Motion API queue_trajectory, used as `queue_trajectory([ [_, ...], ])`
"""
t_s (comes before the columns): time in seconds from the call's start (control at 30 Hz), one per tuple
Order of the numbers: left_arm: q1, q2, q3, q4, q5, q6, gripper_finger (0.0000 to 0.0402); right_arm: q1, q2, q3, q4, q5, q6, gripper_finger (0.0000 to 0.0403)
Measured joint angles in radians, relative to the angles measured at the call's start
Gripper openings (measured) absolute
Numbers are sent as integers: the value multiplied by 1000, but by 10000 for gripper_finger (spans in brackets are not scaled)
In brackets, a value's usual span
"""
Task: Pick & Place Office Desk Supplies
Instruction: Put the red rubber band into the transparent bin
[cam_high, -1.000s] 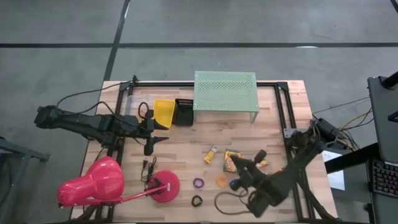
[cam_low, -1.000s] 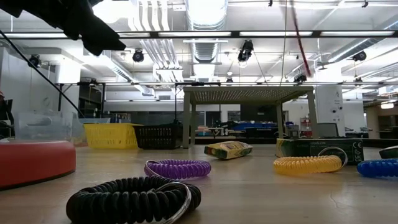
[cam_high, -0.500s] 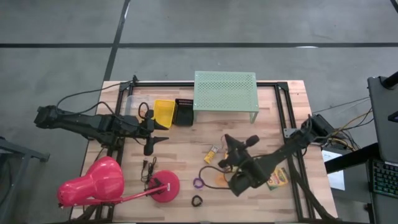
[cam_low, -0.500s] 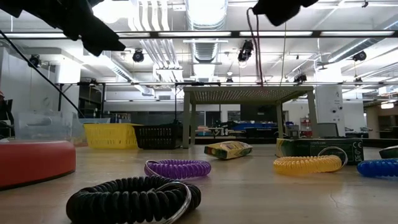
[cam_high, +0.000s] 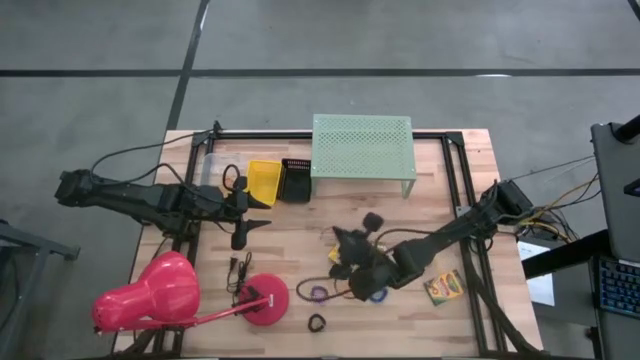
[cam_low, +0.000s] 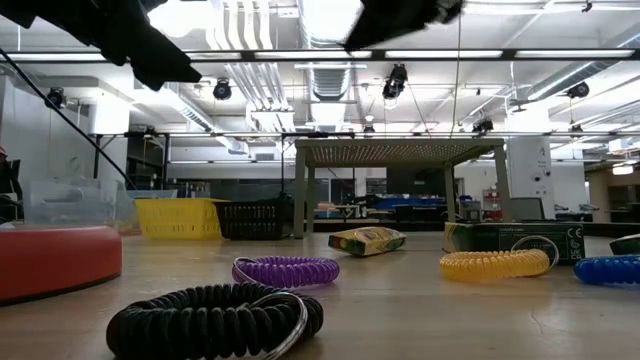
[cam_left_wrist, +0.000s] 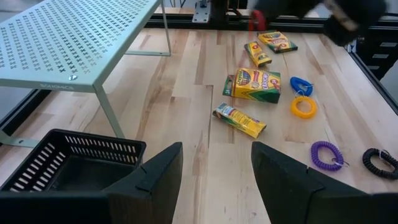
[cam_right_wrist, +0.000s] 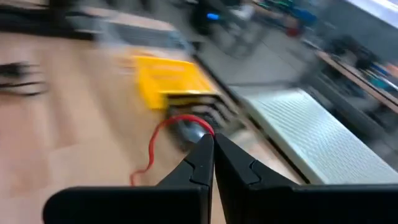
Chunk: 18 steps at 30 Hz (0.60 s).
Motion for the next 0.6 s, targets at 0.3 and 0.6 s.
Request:
queue_trajectory([
  [0.3,0,0,0,-2,0,2,196,-60,0,-52,513,-292,-490,8],
  [0.6,0,0,0,-3,0,2,196,-222,2,-218,908,-615,-610,8],
])
